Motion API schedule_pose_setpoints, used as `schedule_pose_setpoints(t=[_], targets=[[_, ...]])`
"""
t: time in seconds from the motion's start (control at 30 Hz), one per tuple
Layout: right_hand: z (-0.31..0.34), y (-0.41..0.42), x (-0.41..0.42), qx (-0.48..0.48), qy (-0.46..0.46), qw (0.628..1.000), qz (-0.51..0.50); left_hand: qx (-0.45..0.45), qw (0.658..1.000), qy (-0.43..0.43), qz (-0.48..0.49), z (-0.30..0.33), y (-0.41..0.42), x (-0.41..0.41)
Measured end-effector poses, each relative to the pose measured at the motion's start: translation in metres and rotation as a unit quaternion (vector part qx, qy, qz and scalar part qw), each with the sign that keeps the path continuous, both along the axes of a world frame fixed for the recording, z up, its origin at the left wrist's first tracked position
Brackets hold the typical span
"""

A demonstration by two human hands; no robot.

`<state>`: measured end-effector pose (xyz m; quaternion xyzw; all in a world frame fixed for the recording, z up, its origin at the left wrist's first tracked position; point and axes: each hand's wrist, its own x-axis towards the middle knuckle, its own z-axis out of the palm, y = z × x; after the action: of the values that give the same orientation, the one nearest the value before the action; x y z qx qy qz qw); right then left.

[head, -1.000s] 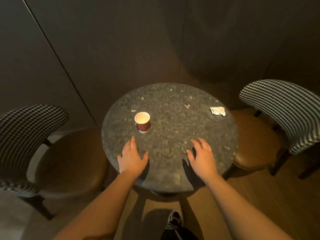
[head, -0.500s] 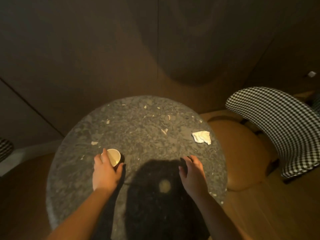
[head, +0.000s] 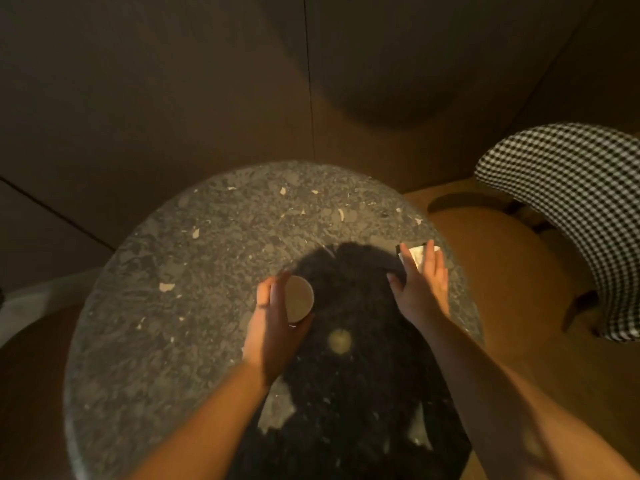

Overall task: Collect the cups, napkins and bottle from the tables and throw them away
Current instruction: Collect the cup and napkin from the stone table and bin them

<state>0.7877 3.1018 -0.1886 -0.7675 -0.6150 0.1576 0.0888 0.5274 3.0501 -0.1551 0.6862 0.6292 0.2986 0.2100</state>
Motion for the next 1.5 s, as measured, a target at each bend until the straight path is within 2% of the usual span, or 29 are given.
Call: schedule_pose_setpoints(t=[0.1,0.23,0.33,0.53,0.63,0.83,0.93,1.07,1.3,1.4,1.5], targets=[[-0.007,0.000,-0.003,0.017,-0.045,0.998,0.027,-0.002,1.000,0.010,-0.009,-0.001,0.000,-0.002],[-0.011,-0.022,-0.018,0.040,-0.056,0.997,0.034,-0.008,1.000,0.012,-0.015,-0.002,-0.001,-0.003],[-0.008,-0.045,-0.026,0.070,-0.052,0.995,0.058,-0.017,1.000,0.003,-0.014,-0.001,-0.004,-0.003],[-0.006,-0.105,-0.054,0.059,-0.017,0.996,0.063,-0.040,0.998,0.022,-0.033,0.001,-0.021,-0.008],[-0.005,-0.143,-0.075,0.106,0.028,0.994,0.029,-0.045,0.997,0.039,-0.053,0.002,-0.034,-0.014],[-0.007,-0.199,-0.119,0.121,0.079,0.989,0.013,-0.060,0.990,0.024,-0.123,0.001,-0.058,-0.034],[-0.006,-0.210,-0.129,0.127,0.052,0.990,-0.016,-0.059,0.988,0.026,-0.142,0.002,-0.064,-0.039],[-0.005,-0.205,-0.133,0.072,0.063,0.993,-0.063,-0.074,0.985,0.019,-0.156,0.002,-0.063,-0.041],[0.007,-0.201,-0.134,0.029,-0.003,0.998,-0.061,-0.083,0.979,0.025,-0.184,0.012,-0.064,-0.051],[0.015,-0.212,-0.133,0.023,0.023,0.997,-0.077,-0.063,0.975,0.024,-0.211,0.018,-0.069,-0.051],[0.027,-0.230,-0.133,0.051,0.058,0.988,-0.133,-0.045,0.967,0.031,-0.247,0.022,-0.074,-0.042]])
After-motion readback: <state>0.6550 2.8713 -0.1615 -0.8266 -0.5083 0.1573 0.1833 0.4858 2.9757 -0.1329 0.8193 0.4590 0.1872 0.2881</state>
